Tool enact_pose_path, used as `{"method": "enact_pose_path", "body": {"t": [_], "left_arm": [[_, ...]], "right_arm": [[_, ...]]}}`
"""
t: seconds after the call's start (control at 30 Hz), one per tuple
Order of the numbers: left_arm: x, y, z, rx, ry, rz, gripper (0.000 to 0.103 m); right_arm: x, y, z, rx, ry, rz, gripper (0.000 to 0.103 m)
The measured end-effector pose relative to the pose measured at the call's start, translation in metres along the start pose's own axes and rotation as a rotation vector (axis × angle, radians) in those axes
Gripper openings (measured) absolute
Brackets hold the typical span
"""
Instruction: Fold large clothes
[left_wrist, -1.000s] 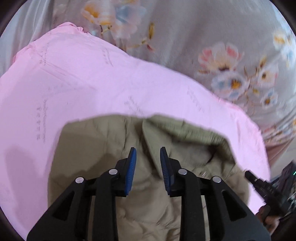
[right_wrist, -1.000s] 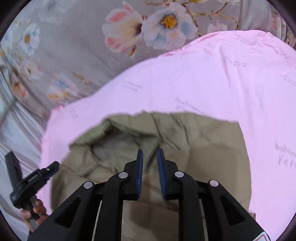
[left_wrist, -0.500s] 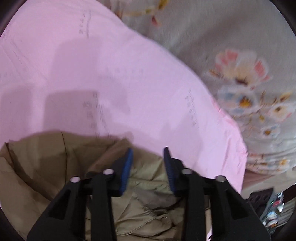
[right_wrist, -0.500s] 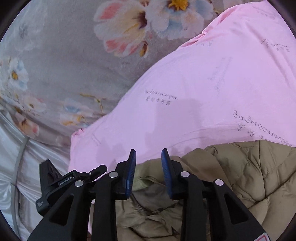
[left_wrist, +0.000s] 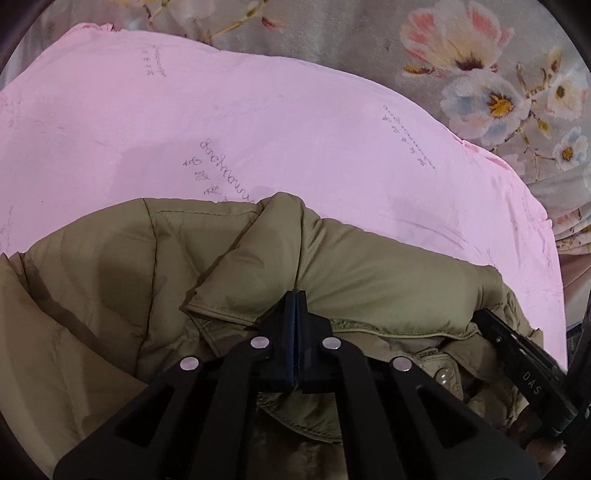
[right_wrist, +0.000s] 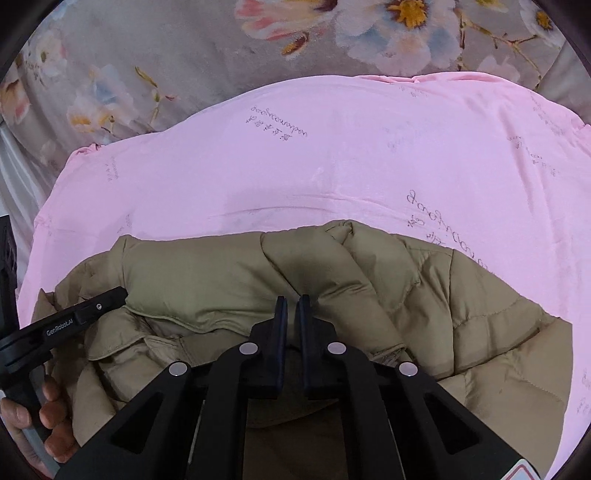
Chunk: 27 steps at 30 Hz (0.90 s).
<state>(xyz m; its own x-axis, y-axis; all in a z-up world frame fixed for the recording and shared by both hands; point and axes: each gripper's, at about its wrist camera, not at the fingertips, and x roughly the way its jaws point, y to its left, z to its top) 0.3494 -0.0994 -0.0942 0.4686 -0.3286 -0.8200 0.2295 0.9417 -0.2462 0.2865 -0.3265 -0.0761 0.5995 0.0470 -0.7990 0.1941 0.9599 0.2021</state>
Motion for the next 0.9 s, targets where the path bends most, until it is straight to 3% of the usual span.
{"method": "enact_pose_path", "body": {"t": [0.2,0.5,0.9], "left_arm": [[0.003,-0.017,-0.008,0.102,-0.083,0.117,0.000],[0.006,-0.023,-0.010,0.149,-0.111,0.182,0.000],[0.010,-0.028,-0.012,0.181,-0.120,0.224,0.000]], "right_arm": [[0.007,0.005,-0.008,-0.019,-0.040,-0.044,0.003],[0.013,0.018,-0.013,-0.097,-0.067,-0.149,0.003],[0.013,0.018,-0.014,-0.087,-0.075,-0.143,0.003]]}}
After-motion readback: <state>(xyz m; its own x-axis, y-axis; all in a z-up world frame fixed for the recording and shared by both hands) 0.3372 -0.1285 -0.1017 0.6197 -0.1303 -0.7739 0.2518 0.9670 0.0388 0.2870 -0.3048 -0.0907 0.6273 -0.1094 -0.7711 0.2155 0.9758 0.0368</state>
